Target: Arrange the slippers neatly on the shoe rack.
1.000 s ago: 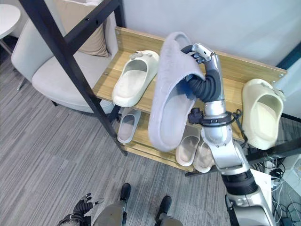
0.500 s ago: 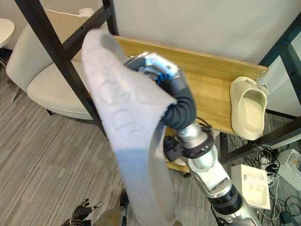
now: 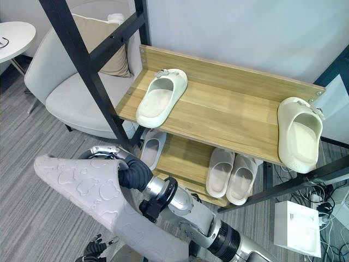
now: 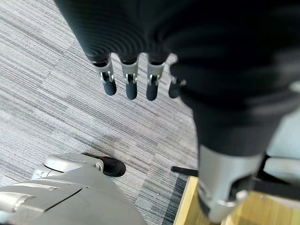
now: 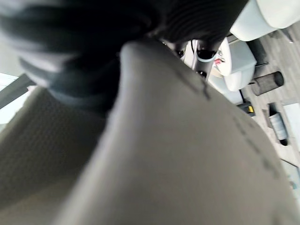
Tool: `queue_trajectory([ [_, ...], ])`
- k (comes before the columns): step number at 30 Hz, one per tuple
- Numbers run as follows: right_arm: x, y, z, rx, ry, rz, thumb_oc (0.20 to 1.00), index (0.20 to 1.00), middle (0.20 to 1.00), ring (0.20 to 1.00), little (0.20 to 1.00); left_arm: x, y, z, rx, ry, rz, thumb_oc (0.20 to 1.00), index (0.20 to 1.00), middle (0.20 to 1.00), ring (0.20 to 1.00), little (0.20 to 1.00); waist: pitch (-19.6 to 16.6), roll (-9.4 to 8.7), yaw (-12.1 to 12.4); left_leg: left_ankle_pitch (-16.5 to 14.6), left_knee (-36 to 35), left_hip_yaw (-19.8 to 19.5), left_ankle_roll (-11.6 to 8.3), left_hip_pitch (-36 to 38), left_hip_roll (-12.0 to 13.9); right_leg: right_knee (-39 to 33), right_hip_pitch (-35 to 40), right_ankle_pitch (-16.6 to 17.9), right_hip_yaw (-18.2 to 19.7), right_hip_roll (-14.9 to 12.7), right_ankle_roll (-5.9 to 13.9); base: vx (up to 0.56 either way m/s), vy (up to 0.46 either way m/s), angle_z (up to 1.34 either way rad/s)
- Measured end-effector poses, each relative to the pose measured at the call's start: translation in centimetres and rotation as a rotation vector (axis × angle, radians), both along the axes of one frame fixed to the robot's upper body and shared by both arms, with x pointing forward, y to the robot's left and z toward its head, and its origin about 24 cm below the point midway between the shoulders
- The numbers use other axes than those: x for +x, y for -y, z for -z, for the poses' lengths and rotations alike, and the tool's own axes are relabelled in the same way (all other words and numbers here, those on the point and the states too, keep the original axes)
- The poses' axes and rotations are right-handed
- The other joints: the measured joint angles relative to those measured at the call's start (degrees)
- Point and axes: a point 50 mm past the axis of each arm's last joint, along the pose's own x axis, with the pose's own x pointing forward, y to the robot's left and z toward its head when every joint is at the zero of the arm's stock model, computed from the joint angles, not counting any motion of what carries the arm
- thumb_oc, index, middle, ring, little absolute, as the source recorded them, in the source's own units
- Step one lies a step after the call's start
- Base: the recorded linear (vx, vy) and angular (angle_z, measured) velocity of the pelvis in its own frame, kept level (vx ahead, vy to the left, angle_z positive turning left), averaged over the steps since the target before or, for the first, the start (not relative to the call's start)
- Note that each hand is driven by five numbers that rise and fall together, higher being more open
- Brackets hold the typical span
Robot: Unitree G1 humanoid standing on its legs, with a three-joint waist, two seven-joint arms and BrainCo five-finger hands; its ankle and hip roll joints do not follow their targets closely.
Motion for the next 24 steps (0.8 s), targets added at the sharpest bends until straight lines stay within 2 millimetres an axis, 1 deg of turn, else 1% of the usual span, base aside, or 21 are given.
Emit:
queue_trajectory([
  [1,0.2,0.0,0.6,-0.033,0.006,0.017,0.200,0.200,0.200,0.200,0.200,0.0,0.0,0.0,0.000,0.001,0.000,1.000,1.000,1.000,1.000,1.000,0.05,0.02,-0.01,0.05,0.01,-0.11,0.01,-0.01,-0.01,0.01,-0.05,-0.01,-0.03,0.01,0.02,-0.11,-0.005,0.02],
  [2,1.0,0.1,2.1,-0.123,0.035,0.070,0.200,0.200,0.200,0.200,0.200,0.2,0.0,-0.1,0.001,0.007,0.001,1.000,1.000,1.000,1.000,1.000,0.12,0.02,0.00,0.11,0.01,-0.62,-0.07,-0.24,0.00,0.00,-0.30,-0.06,-0.07,0.03,0.10,-0.07,-0.007,0.04],
  [4,2.0,0.7,4.2,-0.289,0.089,0.136,0.200,0.200,0.200,0.200,0.200,0.3,0.0,-0.1,0.001,0.012,0.002,1.000,1.000,1.000,1.000,1.000,0.31,0.11,0.08,0.28,0.01,-0.83,-0.10,-0.74,0.00,0.00,-0.63,-0.20,-0.41,0.03,0.29,-0.13,-0.003,0.08],
  [5,2.6,1.3,5.9,-0.395,0.105,0.185,0.200,0.200,0.200,0.200,0.200,0.4,0.0,-0.1,0.002,0.014,0.002,1.000,1.000,1.000,1.000,1.000,0.62,0.21,0.04,0.45,0.01,-0.83,-0.23,-1.33,0.00,0.02,-1.08,-0.19,-0.74,0.06,0.29,-0.16,-0.001,0.11],
  [6,3.3,1.9,7.1,-0.471,0.121,0.231,0.200,0.200,0.200,0.200,0.200,0.5,0.0,-0.2,-0.001,0.019,-0.003,1.000,1.000,1.000,1.000,1.000,1.21,0.56,0.16,0.65,0.26,-0.93,-0.15,-2.34,0.03,0.02,-1.67,-0.14,-0.97,0.09,0.32,-0.18,0.004,0.12],
  [7,4.2,2.7,8.0,-0.544,0.134,0.297,0.200,0.200,0.200,0.200,0.200,1.0,0.1,-0.3,-0.003,0.039,-0.001,1.000,1.000,1.000,1.000,1.000,2.20,0.38,0.11,0.70,1.02,-1.26,-0.20,-3.28,0.07,0.43,-2.42,-0.11,-1.17,0.07,0.31,-0.12,0.001,0.15],
  [8,5.2,3.8,8.8,-0.604,0.134,0.367,0.200,0.200,0.200,0.200,0.200,1.8,0.2,-0.5,-0.004,0.058,0.007,1.000,1.000,1.000,1.000,1.000,3.97,0.88,0.27,0.73,1.48,-1.78,-0.26,-3.96,0.00,0.43,-2.62,-0.04,-1.53,0.11,0.28,-0.18,0.017,0.16],
  [9,5.7,4.6,9.1,-0.646,0.148,0.412,0.200,0.200,0.200,0.200,0.200,1.9,0.3,-0.5,-0.005,0.058,0.009,1.000,1.000,1.000,1.000,1.000,4.65,1.20,0.46,0.87,1.80,-2.11,-0.36,-4.90,0.01,0.94,-3.50,-0.05,-1.66,0.09,0.26,-0.18,0.008,0.14],
  [10,6.8,5.6,9.3,-0.714,0.197,0.477,0.200,0.200,0.200,0.200,0.200,2.1,0.5,-0.6,-0.009,0.064,0.020,1.000,1.000,1.000,1.000,1.000,5.69,1.85,0.48,0.88,3.15,-2.35,-0.40,-7.02,0.06,2.68,-5.78,-0.38,-1.72,-0.09,-0.02,-0.19,0.030,0.15],
  [11,9.5,8.4,8.8,-0.827,0.281,0.640,0.200,0.200,0.200,0.200,0.200,3.6,1.0,-1.1,-0.012,0.106,0.056,1.000,1.000,1.000,1.000,1.000,8.92,3.57,0.71,0.91,5.67,-2.94,-0.43,-11.04,0.06,5.56,-9.43,-0.85,-2.26,-0.52,-0.47,-0.14,0.014,0.21],
  [13,12.1,11.6,7.2,-0.932,0.376,0.807,0.200,0.200,0.200,0.200,0.200,5.2,1.5,-1.7,-0.022,0.161,0.076,1.000,1.000,1.000,1.000,1.000,12.47,5.83,1.14,0.99,7.38,-4.23,-0.52,-13.64,-0.14,7.75,-11.52,-1.24,-3.23,-0.90,-0.65,-0.08,0.019,0.26],
  [14,13.0,13.0,6.1,-0.959,0.410,0.888,0.200,0.200,0.200,0.200,0.200,5.8,1.5,-2.1,-0.025,0.189,0.068,1.000,1.000,1.000,1.000,1.000,13.70,6.33,1.55,1.03,7.60,-4.49,-0.58,-14.40,-0.15,8.69,-12.52,-1.71,-3.29,-1.04,-1.15,-0.09,0.037,0.14],
  [15,14.0,14.4,4.4,-0.969,0.481,0.989,0.200,0.200,0.200,0.200,0.200,6.3,1.1,-2.5,-0.028,0.221,0.054,1.000,1.000,1.000,1.000,1.000,14.76,6.58,2.39,1.14,8.09,-4.61,-0.74,-15.87,-0.19,10.79,-14.66,-2.26,-3.29,-1.47,-0.96,-0.13,0.082,0.10],
  [17,16.1,16.4,0.4,-0.965,0.601,1.199,0.200,0.200,0.200,0.200,0.200,7.0,0.6,-3.2,-0.015,0.263,0.061,1.000,1.000,1.000,1.000,1.000,16.72,6.56,2.55,1.00,10.19,-5.34,-0.51,-18.88,-0.96,17.46,-19.18,-4.99,-3.34,-3.34,-1.67,-0.10,0.071,0.18],
  [19,16.6,16.8,-1.8,-0.956,0.695,1.270,0.200,0.200,0.200,0.200,0.200,7.4,0.5,-3.5,-0.018,0.284,0.057,1.000,1.000,1.000,1.000,1.000,16.89,6.30,2.58,1.09,10.74,-5.58,-0.23,-20.52,-1.74,21.06,-21.94,-6.41,-3.32,-4.76,-1.85,-0.04,0.038,0.18],
  [20,16.7,16.8,-2.4,-0.943,0.726,1.297,0.200,0.200,0.200,0.200,0.200,7.7,0.6,-3.6,-0.023,0.293,0.053,1.000,1.000,1.000,1.000,1.000,16.90,6.27,2.61,1.14,10.84,-5.58,-0.13,-20.81,-1.96,22.21,-22.57,-6.85,-3.25,-5.23,-1.76,-0.11,0.092,0.19],
  [21,17.0,16.6,-3.7,-0.919,0.780,1.357,0.200,0.200,0.200,0.200,0.200,8.2,0.7,-3.9,-0.028,0.312,0.049,1.000,1.000,1.000,1.000,1.000,16.99,6.11,2.68,1.12,11.35,-5.68,0.40,-21.19,-2.73,24.55,-23.66,-8.11,-3.11,-6.42,-1.65,-0.08,0.063,0.16],
  [22,17.1,16.5,-4.2,-0.914,0.809,1.371,0.200,0.200,0.200,0.200,0.200,8.5,0.7,-4.1,-0.028,0.326,0.052,1.000,1.000,1.000,1.000,1.000,17.01,6.04,2.76,1.18,11.55,-5.66,0.50,-21.41,-3.03,25.45,-24.15,-8.37,-3.03,-6.87,-1.57,-0.15,0.095,0.16],
  [24,17.5,16.4,-6.2,-0.887,0.893,1.440,0.200,0.200,0.200,0.200,0.200,9.5,1.0,-4.7,-0.020,0.367,0.088,1.000,1.000,1.000,1.000,1.000,17.01,5.96,2.73,0.65,14.24,-5.80,1.20,-24.28,-3.67,28.35,-26.92,-9.48,-2.83,-7.86,-1.73,-0.08,0.039,0.10],
])
